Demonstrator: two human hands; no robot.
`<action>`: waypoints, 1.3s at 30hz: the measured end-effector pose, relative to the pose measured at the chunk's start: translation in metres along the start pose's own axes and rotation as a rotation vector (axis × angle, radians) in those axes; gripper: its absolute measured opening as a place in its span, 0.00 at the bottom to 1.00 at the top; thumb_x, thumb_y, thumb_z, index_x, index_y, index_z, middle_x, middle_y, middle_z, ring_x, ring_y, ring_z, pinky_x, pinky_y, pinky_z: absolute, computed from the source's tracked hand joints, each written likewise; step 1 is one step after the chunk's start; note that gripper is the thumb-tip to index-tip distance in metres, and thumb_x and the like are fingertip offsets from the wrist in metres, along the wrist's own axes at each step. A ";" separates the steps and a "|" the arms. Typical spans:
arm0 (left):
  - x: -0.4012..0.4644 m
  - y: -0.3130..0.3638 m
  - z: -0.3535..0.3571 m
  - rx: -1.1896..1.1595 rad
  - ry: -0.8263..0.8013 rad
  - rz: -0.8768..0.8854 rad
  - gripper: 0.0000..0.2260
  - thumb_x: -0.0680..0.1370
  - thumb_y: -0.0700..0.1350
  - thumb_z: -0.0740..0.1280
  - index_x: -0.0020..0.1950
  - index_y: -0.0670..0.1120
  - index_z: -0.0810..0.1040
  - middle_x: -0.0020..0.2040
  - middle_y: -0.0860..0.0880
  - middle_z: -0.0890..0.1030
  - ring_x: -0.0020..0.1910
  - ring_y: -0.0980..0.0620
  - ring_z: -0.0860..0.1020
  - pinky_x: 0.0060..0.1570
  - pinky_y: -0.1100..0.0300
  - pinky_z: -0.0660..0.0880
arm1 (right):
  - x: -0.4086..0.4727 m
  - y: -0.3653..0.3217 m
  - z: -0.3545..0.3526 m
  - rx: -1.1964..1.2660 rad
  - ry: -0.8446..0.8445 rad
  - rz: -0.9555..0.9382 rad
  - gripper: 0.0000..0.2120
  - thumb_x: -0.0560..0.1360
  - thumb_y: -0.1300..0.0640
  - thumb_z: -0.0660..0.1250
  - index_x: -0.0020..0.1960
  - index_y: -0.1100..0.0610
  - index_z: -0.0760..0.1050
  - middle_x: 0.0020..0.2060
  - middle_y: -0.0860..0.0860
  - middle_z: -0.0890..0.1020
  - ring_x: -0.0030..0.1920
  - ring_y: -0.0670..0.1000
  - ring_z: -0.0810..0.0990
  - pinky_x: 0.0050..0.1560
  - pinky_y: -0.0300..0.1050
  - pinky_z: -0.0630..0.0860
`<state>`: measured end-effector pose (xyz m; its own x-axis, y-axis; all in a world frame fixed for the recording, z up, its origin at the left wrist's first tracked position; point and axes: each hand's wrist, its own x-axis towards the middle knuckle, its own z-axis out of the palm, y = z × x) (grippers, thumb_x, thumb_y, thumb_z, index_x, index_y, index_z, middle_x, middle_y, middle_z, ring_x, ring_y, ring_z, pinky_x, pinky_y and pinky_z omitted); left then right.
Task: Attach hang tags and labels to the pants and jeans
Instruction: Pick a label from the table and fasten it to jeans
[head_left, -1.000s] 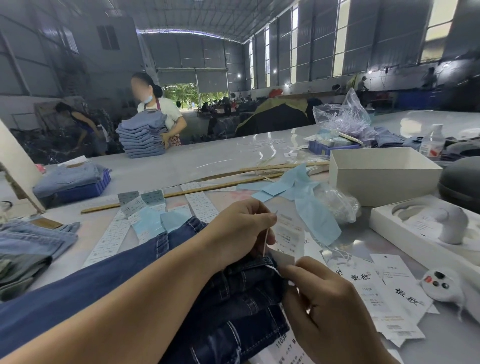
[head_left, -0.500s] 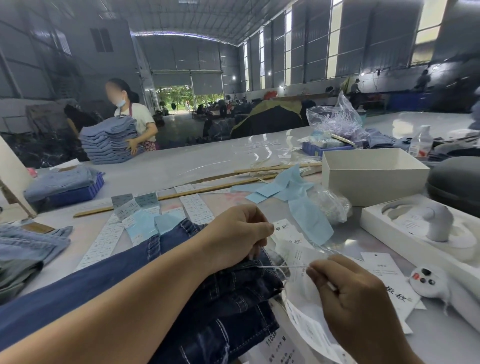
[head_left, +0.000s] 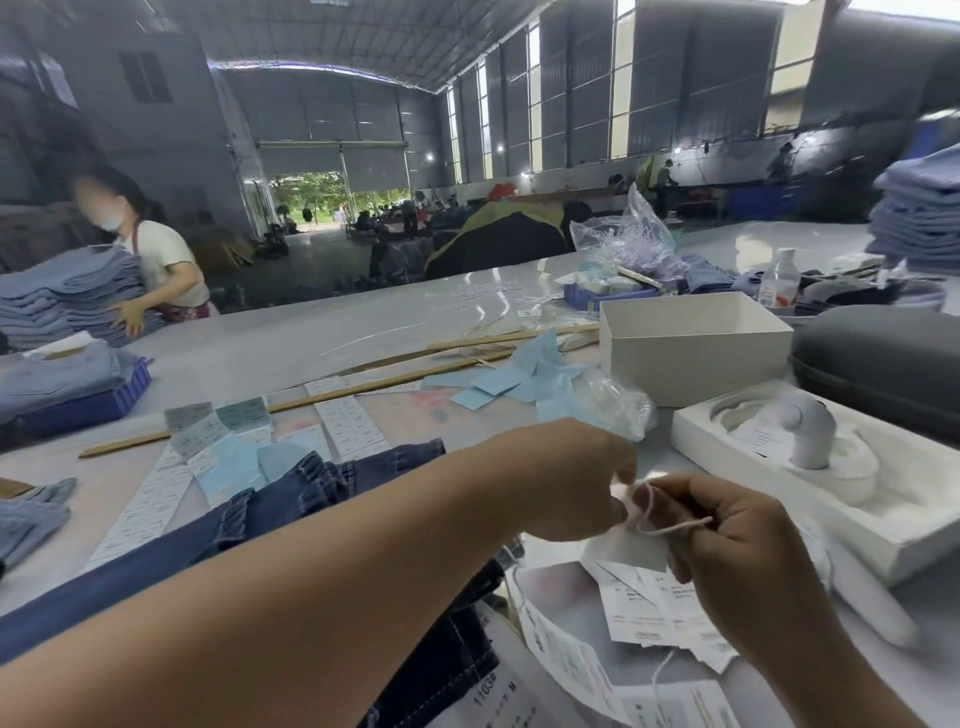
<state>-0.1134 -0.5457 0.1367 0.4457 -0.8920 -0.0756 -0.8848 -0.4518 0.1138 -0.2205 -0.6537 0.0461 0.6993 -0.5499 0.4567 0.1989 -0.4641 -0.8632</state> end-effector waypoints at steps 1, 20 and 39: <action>0.006 0.003 0.002 -0.004 -0.014 0.014 0.18 0.81 0.48 0.65 0.71 0.53 0.70 0.61 0.49 0.77 0.51 0.50 0.73 0.48 0.58 0.72 | 0.002 0.001 -0.003 0.041 -0.037 0.011 0.11 0.76 0.60 0.70 0.36 0.50 0.84 0.20 0.45 0.75 0.23 0.41 0.69 0.26 0.30 0.65; 0.071 -0.007 0.001 0.033 -0.161 0.007 0.09 0.81 0.49 0.62 0.54 0.45 0.76 0.41 0.51 0.75 0.35 0.55 0.70 0.34 0.61 0.67 | 0.026 0.054 -0.027 0.205 0.031 0.297 0.09 0.77 0.70 0.63 0.48 0.59 0.78 0.30 0.54 0.82 0.27 0.49 0.76 0.28 0.39 0.74; 0.101 -0.043 0.055 -0.436 0.133 -0.500 0.02 0.81 0.46 0.59 0.51 0.49 0.71 0.41 0.48 0.76 0.35 0.48 0.79 0.16 0.63 0.72 | 0.040 0.134 -0.013 -0.175 0.170 0.534 0.11 0.71 0.68 0.62 0.37 0.55 0.78 0.30 0.52 0.81 0.31 0.53 0.77 0.34 0.48 0.74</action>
<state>-0.0382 -0.6151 0.0699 0.8250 -0.5555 -0.1037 -0.4444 -0.7510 0.4883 -0.1750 -0.7469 -0.0485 0.5488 -0.8359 0.0091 -0.2771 -0.1922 -0.9414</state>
